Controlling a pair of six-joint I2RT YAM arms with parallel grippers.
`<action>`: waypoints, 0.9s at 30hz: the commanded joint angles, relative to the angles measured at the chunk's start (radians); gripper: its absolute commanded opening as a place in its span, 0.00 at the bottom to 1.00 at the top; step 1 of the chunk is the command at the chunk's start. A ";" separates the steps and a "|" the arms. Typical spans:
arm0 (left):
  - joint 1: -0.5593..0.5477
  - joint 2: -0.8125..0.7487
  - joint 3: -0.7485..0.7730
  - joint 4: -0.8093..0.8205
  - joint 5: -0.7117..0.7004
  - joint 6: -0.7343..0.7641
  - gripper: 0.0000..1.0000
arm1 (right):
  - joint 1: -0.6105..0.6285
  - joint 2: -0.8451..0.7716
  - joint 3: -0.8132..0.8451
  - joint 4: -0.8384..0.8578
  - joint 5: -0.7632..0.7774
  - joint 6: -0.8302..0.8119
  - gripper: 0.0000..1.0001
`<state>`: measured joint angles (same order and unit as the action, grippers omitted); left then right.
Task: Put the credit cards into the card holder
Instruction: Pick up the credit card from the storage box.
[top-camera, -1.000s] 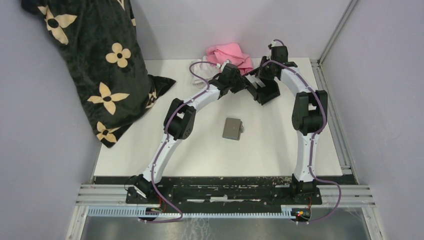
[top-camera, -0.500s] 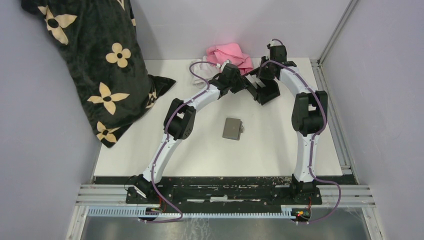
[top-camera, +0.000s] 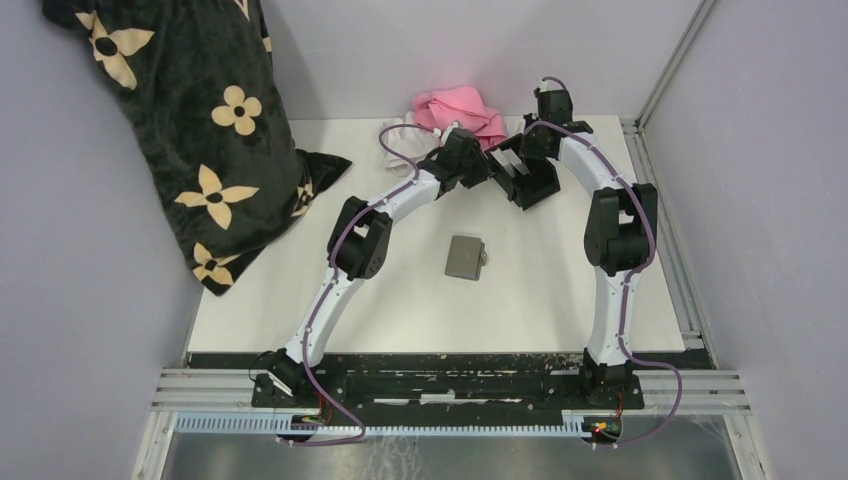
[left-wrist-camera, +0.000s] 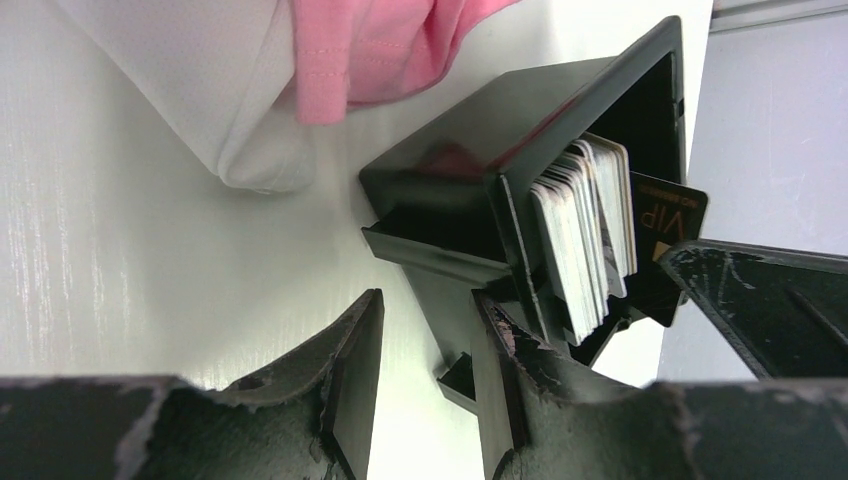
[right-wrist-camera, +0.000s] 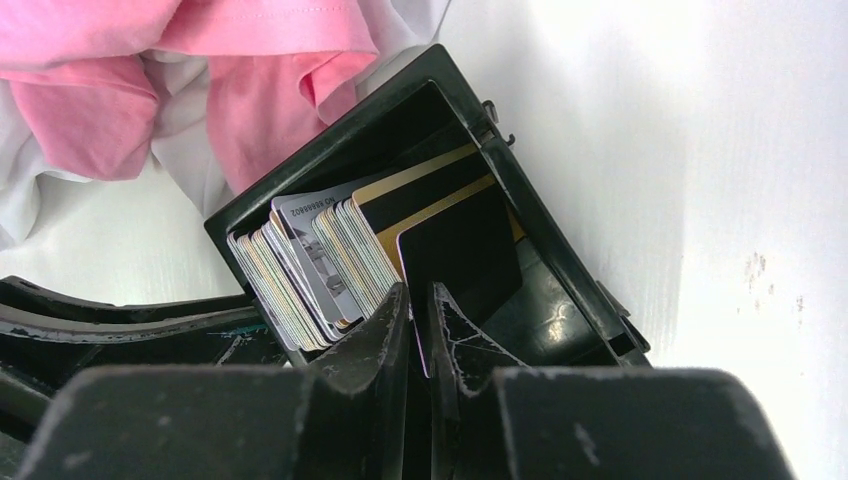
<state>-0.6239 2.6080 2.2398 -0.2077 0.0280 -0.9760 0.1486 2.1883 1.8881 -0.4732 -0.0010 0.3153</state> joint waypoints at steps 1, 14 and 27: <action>-0.005 -0.043 -0.014 0.027 0.004 0.009 0.44 | 0.004 -0.072 -0.008 0.006 0.046 -0.015 0.15; -0.011 -0.158 -0.150 0.038 -0.030 0.044 0.45 | 0.008 -0.181 -0.112 0.013 0.150 -0.045 0.01; -0.014 -0.470 -0.486 0.067 -0.069 0.125 0.47 | 0.034 -0.563 -0.388 -0.044 0.195 -0.024 0.01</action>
<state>-0.6327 2.2772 1.8233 -0.1764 -0.0090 -0.9363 0.1761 1.8141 1.5784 -0.5064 0.1810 0.2798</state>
